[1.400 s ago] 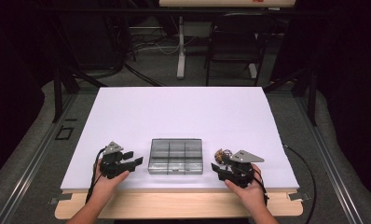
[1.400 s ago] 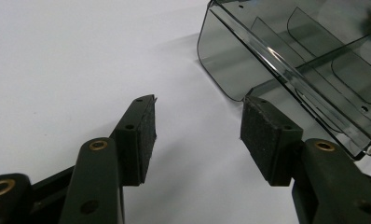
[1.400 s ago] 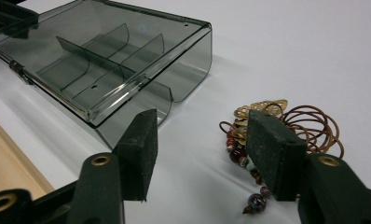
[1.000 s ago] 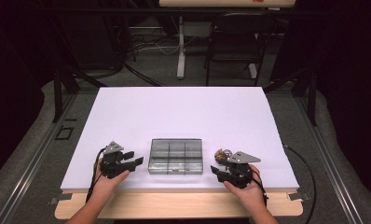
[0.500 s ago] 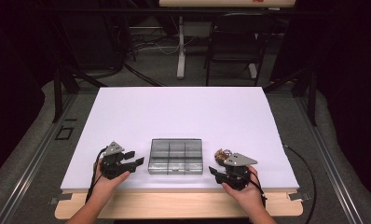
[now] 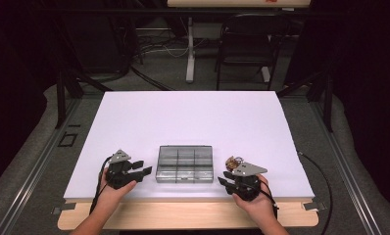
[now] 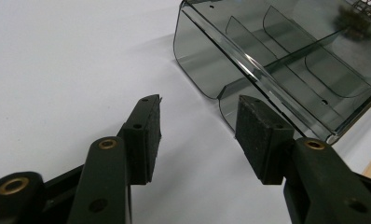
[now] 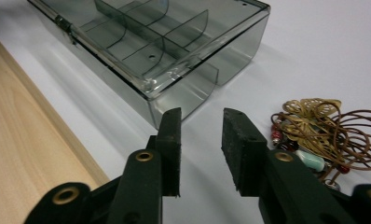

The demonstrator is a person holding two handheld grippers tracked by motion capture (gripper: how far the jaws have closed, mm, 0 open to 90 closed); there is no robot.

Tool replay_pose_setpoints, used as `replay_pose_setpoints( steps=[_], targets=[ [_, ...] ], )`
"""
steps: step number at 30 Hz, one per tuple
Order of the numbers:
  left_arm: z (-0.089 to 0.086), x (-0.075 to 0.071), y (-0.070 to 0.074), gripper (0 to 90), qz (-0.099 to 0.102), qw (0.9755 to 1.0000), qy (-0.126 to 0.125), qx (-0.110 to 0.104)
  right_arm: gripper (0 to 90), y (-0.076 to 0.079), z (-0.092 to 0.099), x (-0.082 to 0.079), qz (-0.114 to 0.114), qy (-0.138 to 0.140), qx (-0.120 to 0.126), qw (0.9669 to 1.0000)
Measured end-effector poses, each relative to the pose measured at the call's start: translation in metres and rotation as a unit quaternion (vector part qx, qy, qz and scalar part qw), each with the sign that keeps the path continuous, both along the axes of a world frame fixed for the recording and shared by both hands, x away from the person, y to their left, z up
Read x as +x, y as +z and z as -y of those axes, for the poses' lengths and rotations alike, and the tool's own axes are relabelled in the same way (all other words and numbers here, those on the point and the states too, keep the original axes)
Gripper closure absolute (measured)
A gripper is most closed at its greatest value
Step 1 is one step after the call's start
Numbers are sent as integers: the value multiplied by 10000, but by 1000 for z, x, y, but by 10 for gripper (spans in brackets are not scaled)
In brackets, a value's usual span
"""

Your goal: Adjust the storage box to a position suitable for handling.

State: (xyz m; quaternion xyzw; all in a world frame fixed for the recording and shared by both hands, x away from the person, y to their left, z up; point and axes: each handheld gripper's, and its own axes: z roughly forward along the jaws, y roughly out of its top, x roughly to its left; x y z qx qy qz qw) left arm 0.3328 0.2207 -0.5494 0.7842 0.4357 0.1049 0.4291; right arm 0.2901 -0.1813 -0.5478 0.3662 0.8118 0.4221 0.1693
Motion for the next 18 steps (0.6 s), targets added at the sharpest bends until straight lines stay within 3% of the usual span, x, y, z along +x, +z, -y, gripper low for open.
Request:
replay_pose_setpoints(
  steps=[5,18],
  targets=[
    [0,0,-1,503,11,10000,-22,5,752,1,-4,-3,36,148,-73,9999],
    [0,0,-1,499,-16,10000,-21,29,882,3,-7,-4,-200,302,205,9991]
  ],
)
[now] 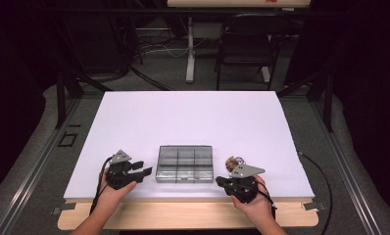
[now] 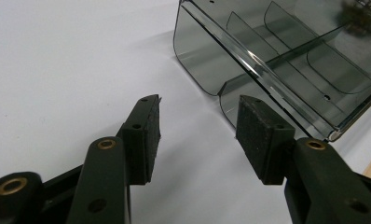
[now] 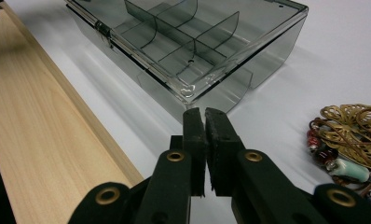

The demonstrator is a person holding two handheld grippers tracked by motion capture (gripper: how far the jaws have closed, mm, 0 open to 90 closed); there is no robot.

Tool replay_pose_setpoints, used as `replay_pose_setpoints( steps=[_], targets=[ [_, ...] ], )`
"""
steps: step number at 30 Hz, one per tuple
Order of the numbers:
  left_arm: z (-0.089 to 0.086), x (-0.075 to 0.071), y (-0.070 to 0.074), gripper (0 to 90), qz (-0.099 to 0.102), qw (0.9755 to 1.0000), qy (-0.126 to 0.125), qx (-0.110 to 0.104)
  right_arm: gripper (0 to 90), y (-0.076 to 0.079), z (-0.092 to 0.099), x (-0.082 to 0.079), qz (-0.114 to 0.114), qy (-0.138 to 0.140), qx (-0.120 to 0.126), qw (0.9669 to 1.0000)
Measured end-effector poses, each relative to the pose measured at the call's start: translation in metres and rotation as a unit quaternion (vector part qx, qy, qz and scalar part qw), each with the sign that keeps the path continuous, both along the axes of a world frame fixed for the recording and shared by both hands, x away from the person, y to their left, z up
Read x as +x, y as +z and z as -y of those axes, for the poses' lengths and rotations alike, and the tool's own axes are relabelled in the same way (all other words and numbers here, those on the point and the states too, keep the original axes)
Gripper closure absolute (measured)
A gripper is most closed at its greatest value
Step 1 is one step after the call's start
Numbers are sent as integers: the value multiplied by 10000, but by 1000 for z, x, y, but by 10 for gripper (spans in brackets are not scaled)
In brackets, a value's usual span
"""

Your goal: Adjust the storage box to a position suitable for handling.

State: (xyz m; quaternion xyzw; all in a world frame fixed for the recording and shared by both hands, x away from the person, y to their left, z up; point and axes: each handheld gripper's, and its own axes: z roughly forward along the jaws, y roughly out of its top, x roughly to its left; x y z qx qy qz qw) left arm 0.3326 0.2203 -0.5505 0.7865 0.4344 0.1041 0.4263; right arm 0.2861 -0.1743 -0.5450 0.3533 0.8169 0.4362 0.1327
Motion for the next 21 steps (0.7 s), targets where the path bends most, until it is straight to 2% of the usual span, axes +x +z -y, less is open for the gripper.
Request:
replay_pose_setpoints(
  steps=[9,21],
  targets=[
    [1,-1,0,500,9,10000,-40,10,900,1,-2,0,-59,72,129,9999],
    [3,-2,1,509,29,10000,-81,-12,900,0,-3,2,-92,82,156,9998]
  ],
)
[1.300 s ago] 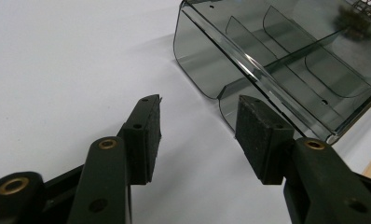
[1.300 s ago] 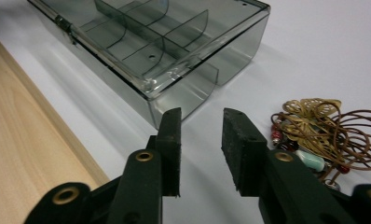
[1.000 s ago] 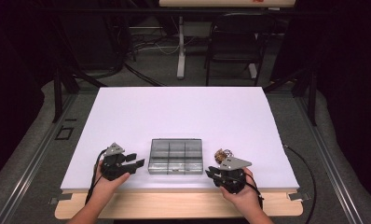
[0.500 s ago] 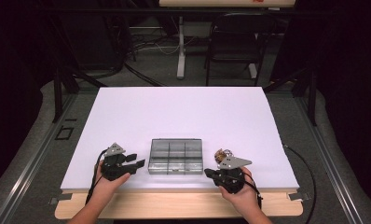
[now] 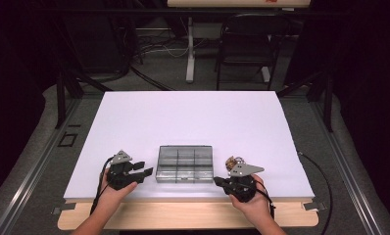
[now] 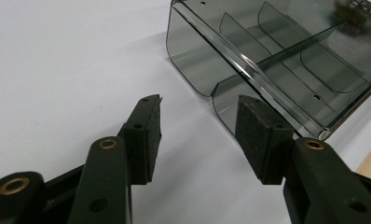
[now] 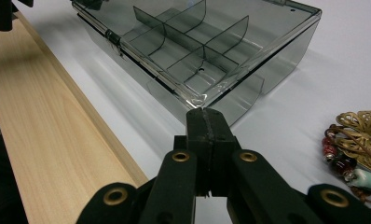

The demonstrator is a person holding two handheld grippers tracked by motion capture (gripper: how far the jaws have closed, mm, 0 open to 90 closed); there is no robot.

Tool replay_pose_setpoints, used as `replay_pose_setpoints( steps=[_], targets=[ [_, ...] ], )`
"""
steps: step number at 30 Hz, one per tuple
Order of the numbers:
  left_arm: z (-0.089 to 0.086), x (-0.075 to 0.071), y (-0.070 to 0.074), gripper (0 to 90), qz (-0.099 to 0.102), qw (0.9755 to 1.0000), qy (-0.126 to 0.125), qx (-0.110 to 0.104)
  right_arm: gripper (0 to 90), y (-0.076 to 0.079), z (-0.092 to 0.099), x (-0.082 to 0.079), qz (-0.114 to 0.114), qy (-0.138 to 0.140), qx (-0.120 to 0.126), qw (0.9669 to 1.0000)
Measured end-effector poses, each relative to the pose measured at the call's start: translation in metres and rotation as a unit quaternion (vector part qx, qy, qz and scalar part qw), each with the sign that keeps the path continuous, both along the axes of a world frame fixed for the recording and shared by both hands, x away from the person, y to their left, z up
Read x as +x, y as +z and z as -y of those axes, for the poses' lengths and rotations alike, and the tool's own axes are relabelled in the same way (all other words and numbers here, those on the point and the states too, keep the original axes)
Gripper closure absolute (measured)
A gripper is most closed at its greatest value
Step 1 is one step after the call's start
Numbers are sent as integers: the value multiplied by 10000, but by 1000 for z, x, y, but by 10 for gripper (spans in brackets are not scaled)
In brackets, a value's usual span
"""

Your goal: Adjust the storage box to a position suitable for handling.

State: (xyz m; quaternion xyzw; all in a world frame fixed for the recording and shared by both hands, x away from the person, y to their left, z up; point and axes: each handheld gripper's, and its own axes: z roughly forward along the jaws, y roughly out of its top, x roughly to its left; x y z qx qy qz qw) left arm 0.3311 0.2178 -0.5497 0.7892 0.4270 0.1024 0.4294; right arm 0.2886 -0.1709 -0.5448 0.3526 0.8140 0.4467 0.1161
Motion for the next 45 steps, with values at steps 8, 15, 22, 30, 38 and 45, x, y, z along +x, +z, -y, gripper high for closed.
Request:
replay_pose_setpoints(
  steps=[8,15,22,30,38,45],
  targets=[
    [0,-1,1,531,2,10000,-38,-24,900,0,-2,0,11,0,24,10000],
    [2,-2,3,544,-12,10000,-79,-35,900,3,-1,0,69,-27,112,9999],
    [3,-4,5,559,11,10000,-83,-54,900,5,-1,0,61,-53,211,9997],
    [7,-8,8,558,64,9997,-222,-82,900,8,0,0,67,-85,376,9992],
    [8,-12,9,572,50,9996,-242,-121,900,11,1,1,96,-97,459,9989],
    [9,-17,13,634,111,9995,-281,-61,900,13,0,2,133,-111,515,9985]
  ],
)
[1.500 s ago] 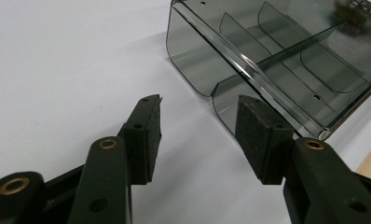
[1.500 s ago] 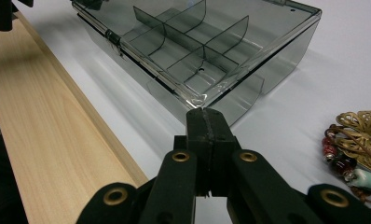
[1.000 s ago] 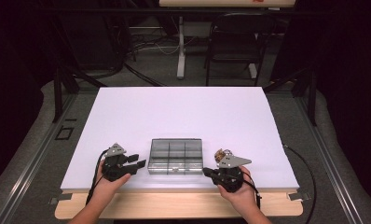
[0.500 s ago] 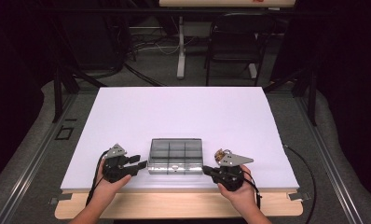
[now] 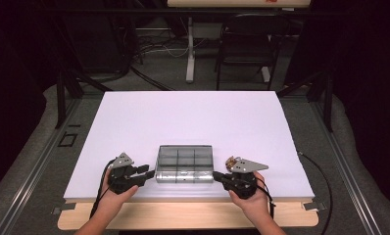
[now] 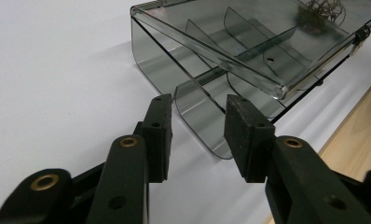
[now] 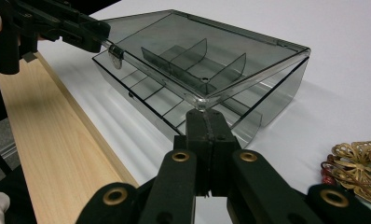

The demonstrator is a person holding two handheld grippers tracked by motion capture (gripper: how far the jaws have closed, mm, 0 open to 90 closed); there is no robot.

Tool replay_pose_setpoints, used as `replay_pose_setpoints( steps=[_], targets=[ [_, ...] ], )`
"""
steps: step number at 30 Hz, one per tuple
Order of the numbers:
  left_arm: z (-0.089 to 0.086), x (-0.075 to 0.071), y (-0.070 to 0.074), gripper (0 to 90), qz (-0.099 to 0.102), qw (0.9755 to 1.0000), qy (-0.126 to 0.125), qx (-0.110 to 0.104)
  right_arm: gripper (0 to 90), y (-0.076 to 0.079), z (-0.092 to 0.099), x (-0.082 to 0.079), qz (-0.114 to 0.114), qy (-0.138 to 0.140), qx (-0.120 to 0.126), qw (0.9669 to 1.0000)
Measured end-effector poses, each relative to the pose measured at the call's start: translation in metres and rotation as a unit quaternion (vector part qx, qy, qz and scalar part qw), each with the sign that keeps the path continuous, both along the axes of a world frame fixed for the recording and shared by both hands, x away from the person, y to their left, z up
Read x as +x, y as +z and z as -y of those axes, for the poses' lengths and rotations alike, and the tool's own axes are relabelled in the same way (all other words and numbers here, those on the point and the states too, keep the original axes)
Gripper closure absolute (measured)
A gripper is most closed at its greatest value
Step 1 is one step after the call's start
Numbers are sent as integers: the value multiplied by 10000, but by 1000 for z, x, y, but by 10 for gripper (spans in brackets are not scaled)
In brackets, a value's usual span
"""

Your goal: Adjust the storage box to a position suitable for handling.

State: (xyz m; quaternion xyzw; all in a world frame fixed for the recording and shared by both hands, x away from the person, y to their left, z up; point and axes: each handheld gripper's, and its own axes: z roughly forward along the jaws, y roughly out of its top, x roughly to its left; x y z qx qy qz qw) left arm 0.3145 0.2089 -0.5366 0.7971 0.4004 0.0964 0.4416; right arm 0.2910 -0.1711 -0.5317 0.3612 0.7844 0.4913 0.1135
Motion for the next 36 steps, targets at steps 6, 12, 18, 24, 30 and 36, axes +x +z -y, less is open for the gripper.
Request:
replay_pose_setpoints(
  steps=[6,12,18,24,30,36],
  targets=[
    [4,-7,6,701,54,9999,-107,-6,900,1,-1,1,22,4,9,10000],
    [10,-12,10,778,128,9996,-251,78,899,1,0,1,39,-16,41,10000],
    [13,-16,13,826,205,9991,-358,127,893,0,0,1,35,-9,14,10000],
    [14,-17,15,856,209,9989,-401,122,886,0,1,2,25,-38,28,10000],
    [14,-17,16,855,198,9992,-339,89,875,0,3,2,21,-71,73,9999],
    [14,-18,18,850,219,9992,-309,84,861,1,2,1,76,-90,-10,9999]
  ],
)
